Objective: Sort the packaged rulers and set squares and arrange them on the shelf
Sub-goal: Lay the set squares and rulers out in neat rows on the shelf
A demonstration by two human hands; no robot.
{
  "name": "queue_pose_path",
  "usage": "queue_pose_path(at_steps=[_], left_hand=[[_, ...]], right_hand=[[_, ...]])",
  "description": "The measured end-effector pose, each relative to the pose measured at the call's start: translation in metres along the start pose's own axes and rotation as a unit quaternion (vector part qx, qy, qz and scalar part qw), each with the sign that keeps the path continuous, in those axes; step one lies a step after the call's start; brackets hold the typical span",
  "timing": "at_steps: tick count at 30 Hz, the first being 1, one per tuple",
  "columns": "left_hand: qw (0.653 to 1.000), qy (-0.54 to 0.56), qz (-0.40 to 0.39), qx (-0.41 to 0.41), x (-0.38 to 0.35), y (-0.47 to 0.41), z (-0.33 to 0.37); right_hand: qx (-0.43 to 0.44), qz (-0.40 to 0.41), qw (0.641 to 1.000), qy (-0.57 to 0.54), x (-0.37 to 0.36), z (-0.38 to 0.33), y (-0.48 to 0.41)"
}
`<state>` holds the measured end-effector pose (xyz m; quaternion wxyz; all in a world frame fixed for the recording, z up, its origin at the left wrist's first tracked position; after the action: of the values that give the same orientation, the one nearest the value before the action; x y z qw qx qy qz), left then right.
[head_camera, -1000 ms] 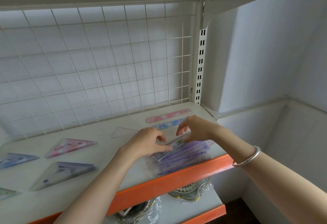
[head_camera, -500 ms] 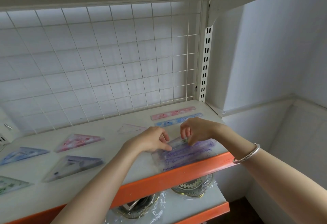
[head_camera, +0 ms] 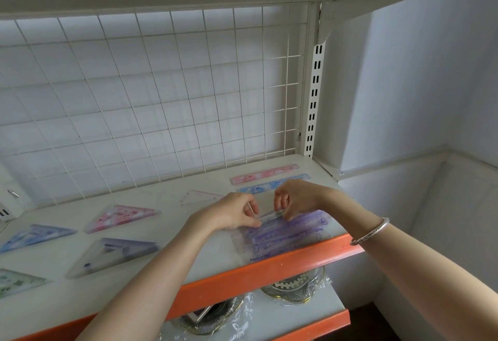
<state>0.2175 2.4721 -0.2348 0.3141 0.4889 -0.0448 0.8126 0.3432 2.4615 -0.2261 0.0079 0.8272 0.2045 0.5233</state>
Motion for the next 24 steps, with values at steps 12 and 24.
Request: queue_pose_path(at_steps=[12,24], left_hand=[[0.993,0.013,0.118,-0.001,0.023,-0.021,0.000],[0.966,-0.187,0.180,0.015,0.040,-0.003,-0.025]], right_hand=[[-0.018,0.081,0.997,-0.005,0.025,0.015,-0.014],[-0.032,0.092,0.995,0.011,0.027,0.028,-0.017]])
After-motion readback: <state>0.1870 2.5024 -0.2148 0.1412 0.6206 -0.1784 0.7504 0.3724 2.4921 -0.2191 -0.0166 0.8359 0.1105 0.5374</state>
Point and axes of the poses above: each hand's wrist, its own y-axis away from the middle knuckle, its own x-axis out of the back of the hand, z = x × y, the point moved 8 cm from there along -y, towards the middle knuckle, and after that the axes turned 3 degrees about x, right-handed, at the moved point
